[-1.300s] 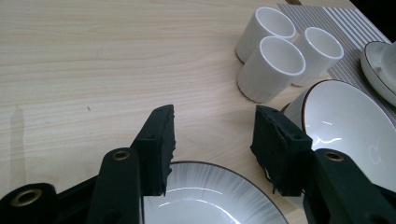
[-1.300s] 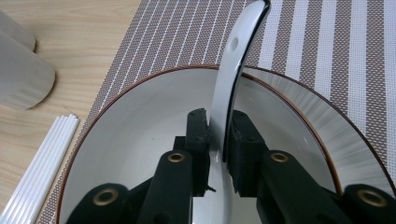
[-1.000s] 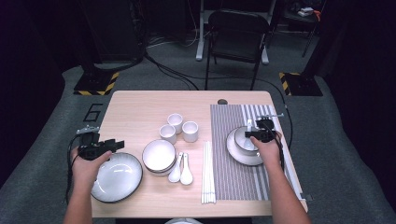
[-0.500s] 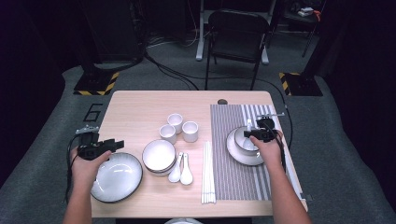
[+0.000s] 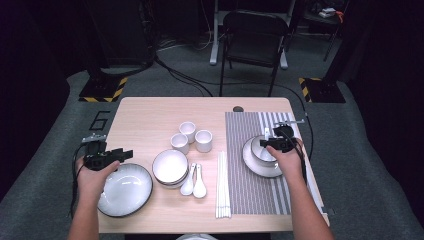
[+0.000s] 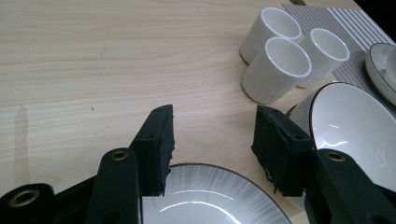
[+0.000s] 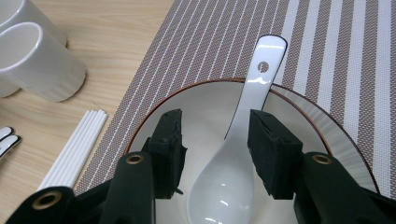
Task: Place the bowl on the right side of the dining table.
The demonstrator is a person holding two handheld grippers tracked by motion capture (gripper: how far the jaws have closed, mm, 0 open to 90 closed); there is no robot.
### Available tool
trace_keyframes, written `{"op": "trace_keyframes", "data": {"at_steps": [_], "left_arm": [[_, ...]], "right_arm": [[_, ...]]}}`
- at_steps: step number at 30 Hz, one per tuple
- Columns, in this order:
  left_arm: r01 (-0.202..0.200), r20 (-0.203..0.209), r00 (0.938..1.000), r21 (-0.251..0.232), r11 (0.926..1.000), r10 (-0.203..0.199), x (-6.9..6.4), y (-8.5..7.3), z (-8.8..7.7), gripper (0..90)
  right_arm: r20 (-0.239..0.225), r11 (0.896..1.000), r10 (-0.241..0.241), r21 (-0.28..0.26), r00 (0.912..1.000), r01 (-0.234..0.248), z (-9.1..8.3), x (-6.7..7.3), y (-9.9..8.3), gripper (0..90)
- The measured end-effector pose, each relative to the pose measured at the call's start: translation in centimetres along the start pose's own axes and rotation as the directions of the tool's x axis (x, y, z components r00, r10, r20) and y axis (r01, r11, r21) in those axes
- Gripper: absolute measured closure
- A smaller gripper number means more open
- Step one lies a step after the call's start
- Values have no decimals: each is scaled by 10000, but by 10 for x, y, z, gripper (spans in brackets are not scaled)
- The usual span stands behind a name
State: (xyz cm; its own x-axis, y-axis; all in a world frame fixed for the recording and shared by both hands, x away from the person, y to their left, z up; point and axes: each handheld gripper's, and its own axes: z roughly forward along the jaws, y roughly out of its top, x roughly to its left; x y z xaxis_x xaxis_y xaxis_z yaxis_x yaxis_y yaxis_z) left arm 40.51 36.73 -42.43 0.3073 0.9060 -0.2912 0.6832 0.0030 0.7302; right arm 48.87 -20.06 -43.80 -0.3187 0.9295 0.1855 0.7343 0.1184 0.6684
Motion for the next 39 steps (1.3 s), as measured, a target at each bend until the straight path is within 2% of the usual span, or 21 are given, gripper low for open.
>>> {"op": "trace_keyframes", "data": {"at_steps": [1, 2, 6, 11, 12, 15, 18, 19, 24, 25, 29, 31, 32, 38, 39], "left_arm": [[-3, -24, 10000, 23, 10000, 3, 0, 0, 1, 484], [-168, -63, 9998, 45, 9998, 168, 0, 0, 1, 484], [-65, -55, 10000, 19, 10000, 65, -1, 2, 3, 487], [-94, 5, 10000, -64, 9999, 94, -2, 4, 4, 487], [-74, -42, 10000, -107, 9999, 74, -2, 5, 4, 487], [-67, -41, 10000, -41, 10000, 67, -2, 6, 4, 495], [-86, -275, 9996, -136, 9999, 82, 0, 7, 6, 512], [-56, -312, 9995, 16, 10000, 57, 1, 7, 6, 515], [61, -341, 9994, -28, 10000, -62, 8, 4, 11, 515], [47, -392, 9992, -78, 10000, -50, 8, 3, 11, 516], [-118, -591, 9982, -2, 9999, 118, 11, 0, 11, 511], [-136, -672, 9976, 16, 9999, 137, 12, -3, 11, 509], [-110, -672, 9977, -54, 9999, 107, 12, -5, 12, 506], [-104, -699, 9975, -91, 9999, 97, 14, -14, 13, 501], [-54, -593, 9982, -131, 9999, 47, 15, -15, 13, 500]], "right_arm": [[62, 10000, -33, -43, 10000, 34, -1, 0, 0, 551], [44, 10000, -8, -46, 10000, 8, -2, 1, 0, 550], [9, 9988, -416, -260, 9991, 416, -10, 3, 0, 545], [-32, 9985, -412, -361, 9991, 411, -18, 7, 2, 550], [-30, 9979, -547, -355, 9985, 546, -18, 7, 2, 551], [-30, 9988, -383, -293, 9993, 382, -19, 11, 3, 566], [66, 9980, -587, -211, 9983, 588, -19, 15, 6, 567], [73, 9981, -569, -241, 9984, 571, -20, 16, 6, 567], [49, 9977, -626, -269, 9980, 627, -26, 26, 3, 567], [92, 9952, -914, -331, 9958, 916, -28, 26, 2, 567], [-47, 9936, -1103, -269, 9939, 1101, -35, 33, -2, 564], [24, 9933, -1110, -331, 9938, 1110, -39, 37, -3, 564], [83, 9912, -1268, -371, 9919, 1270, -41, 37, -4, 564], [-113, 9899, -1324, -530, 9911, 1317, -47, 42, -11, 561], [-215, 9919, -1165, -529, 9930, 1153, -48, 45, -13, 559]]}}
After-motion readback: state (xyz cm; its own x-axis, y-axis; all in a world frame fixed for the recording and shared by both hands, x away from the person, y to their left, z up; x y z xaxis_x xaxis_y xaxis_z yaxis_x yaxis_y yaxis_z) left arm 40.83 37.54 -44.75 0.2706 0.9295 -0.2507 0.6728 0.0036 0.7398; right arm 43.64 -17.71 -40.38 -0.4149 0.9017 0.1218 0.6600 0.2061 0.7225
